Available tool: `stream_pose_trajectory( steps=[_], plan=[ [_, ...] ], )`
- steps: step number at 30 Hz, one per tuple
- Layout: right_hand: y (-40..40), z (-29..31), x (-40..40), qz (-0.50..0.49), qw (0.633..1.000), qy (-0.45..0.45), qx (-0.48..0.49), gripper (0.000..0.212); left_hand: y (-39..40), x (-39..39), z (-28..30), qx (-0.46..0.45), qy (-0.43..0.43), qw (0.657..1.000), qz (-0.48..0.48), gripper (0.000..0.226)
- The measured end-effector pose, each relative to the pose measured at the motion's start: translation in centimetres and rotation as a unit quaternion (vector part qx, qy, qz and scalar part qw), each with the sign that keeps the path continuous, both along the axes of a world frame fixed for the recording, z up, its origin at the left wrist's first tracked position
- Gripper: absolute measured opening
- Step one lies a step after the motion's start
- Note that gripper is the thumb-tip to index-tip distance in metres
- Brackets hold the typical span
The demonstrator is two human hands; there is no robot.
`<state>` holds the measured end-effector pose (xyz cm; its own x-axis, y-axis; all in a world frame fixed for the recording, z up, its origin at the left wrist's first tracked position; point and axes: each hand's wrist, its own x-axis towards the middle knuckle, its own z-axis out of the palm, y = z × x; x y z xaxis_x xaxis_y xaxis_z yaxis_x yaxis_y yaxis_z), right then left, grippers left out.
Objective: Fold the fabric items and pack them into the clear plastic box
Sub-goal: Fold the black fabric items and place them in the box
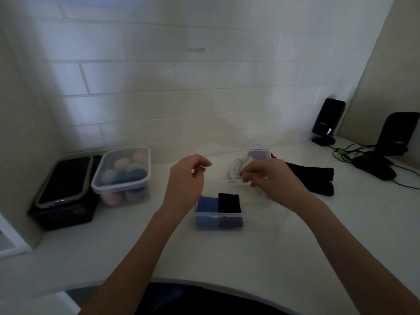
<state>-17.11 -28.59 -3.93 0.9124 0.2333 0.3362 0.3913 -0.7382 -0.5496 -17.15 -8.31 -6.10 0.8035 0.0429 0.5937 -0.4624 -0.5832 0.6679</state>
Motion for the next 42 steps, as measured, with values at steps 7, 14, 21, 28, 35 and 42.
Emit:
stream_pose_trajectory(
  steps=[7, 14, 21, 28, 35, 42],
  plan=[
    [-5.8, -1.5, 2.7, -0.29, 0.927, -0.201, 0.129, 0.025, 0.8, 1.1, -2.4, -0.093, -0.022, 0.993, 0.064, 0.03],
    [-9.0, -8.1, 5.3, -0.284, 0.946, 0.076, -0.14, 0.06, 0.6, 1.3, -2.8, -0.049, -0.026, 0.997, 0.053, 0.029],
    [-9.2, -8.7, 5.4, -0.259, 0.963, -0.026, -0.075, 0.036, 0.6, 1.3, -2.9, -0.054, -0.02, 0.997, 0.056, 0.026],
    [-7.6, -3.4, 3.4, -0.216, 0.952, -0.186, 0.111, 0.025, 0.8, 1.2, -2.3, -0.078, -0.033, 0.994, 0.065, 0.031],
    [-3.2, 1.9, 1.1, -0.029, 0.929, -0.085, 0.358, 0.018, -2.2, 0.7, 4.0, -0.125, -0.01, 0.989, -0.084, 0.008],
    [-1.3, 3.7, 2.6, 0.017, 0.922, -0.064, 0.381, 0.02, -5.2, 3.6, 4.8, -0.003, 0.225, 0.941, -0.253, 0.026]
  ],
)
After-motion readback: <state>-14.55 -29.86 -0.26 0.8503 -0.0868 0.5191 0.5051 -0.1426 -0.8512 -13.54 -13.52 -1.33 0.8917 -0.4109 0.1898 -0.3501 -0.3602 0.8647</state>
